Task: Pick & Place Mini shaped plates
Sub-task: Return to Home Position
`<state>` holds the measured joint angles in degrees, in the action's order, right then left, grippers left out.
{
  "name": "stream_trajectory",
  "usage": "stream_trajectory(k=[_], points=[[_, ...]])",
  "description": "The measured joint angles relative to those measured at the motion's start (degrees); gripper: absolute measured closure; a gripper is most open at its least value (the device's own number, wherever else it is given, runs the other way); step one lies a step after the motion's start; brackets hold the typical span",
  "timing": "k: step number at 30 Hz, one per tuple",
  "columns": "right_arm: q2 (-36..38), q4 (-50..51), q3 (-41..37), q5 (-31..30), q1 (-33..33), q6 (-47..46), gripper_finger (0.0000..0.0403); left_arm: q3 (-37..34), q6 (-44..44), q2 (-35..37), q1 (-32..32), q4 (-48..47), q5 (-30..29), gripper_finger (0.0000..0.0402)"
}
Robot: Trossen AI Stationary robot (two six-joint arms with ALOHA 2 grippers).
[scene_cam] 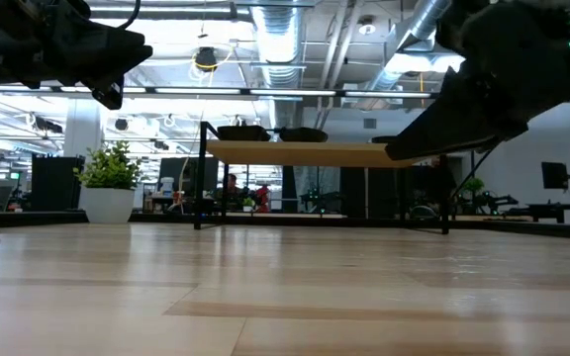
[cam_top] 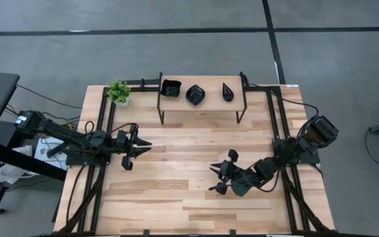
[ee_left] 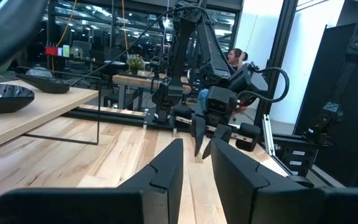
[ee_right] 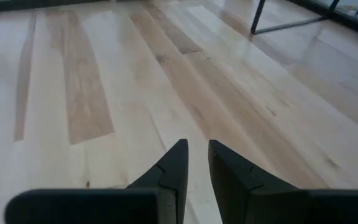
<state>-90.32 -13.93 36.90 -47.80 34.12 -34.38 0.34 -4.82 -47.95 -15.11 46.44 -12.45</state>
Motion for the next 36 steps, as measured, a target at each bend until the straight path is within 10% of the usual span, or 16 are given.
stream_trajectory(k=[15, 36], points=[[12.5, -6.3, -2.3, 4.4, 4.7, 19.3, 0.0343, 0.0, 0.0, 1.9, 0.0, 0.3, 0.1, 0.0316], [41.3, -39.0, -36.4, 10.4, 15.2, 32.3, 0.0343, 0.0, 0.0, 25.6, 1.0, 0.6, 0.0, 0.0316]])
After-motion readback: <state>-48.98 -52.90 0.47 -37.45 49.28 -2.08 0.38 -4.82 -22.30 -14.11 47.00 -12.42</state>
